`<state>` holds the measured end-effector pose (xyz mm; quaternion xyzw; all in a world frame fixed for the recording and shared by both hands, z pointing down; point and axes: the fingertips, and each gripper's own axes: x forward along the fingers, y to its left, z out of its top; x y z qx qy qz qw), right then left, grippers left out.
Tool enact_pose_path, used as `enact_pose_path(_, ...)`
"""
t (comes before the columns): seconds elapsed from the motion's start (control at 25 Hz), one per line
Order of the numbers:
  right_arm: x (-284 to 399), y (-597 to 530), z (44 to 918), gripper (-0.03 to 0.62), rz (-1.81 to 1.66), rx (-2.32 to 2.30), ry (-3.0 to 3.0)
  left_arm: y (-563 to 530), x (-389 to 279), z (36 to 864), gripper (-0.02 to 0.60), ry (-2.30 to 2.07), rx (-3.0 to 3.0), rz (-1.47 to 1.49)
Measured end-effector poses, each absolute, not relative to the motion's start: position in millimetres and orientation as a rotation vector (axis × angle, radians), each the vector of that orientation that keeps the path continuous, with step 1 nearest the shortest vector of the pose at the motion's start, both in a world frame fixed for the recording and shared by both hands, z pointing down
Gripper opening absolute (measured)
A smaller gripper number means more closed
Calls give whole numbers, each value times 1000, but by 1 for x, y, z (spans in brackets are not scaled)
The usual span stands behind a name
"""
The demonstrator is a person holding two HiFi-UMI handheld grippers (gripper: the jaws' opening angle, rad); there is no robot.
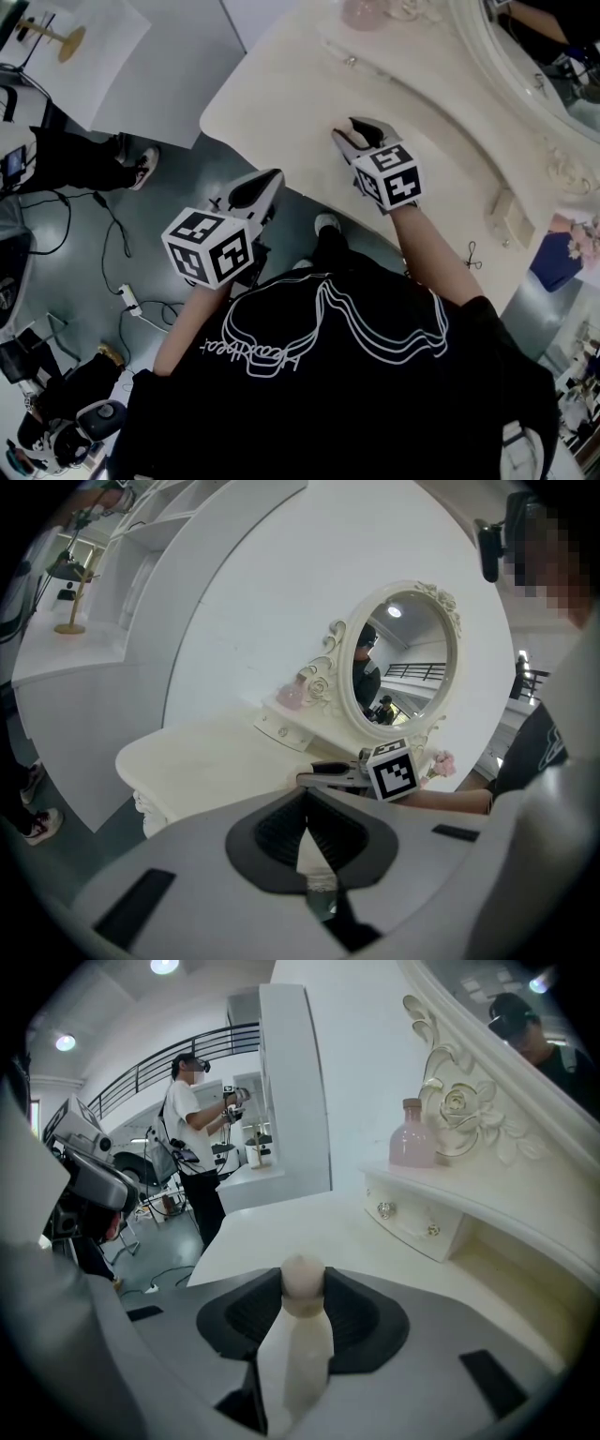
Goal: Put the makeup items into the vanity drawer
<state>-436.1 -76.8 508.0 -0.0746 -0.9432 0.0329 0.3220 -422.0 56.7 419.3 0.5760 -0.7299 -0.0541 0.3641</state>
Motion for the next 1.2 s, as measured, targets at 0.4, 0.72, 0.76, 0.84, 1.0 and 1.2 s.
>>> enact_pose_path(0.4, -411, -51, 459, 140, 218, -213, -2579, 71, -408, 399, 2, -1900, 1544, -137)
enact_pose_path(0.72, -375, -20, 405, 138, 270, -253, -2670, 85, -388, 373, 2, -1926, 1618, -139)
enact_pose_path(0.76, -370, -15, 397, 138, 263, -258, -2680, 88, -383, 368, 2, -1927, 1630, -139)
enact_pose_path(0.84, -358, -5, 384, 138, 248, -267, -2700, 92, -374, 360, 2, -1929, 1657, -139)
enact_pose_path(1.0, -334, 13, 363, 137, 227, -276, -2736, 99, -358, 345, 2, -1939, 1709, -132)
enact_pose_path(1.2, -303, 36, 343, 137, 186, -291, -2776, 107, -336, 335, 2, -1924, 1767, -115)
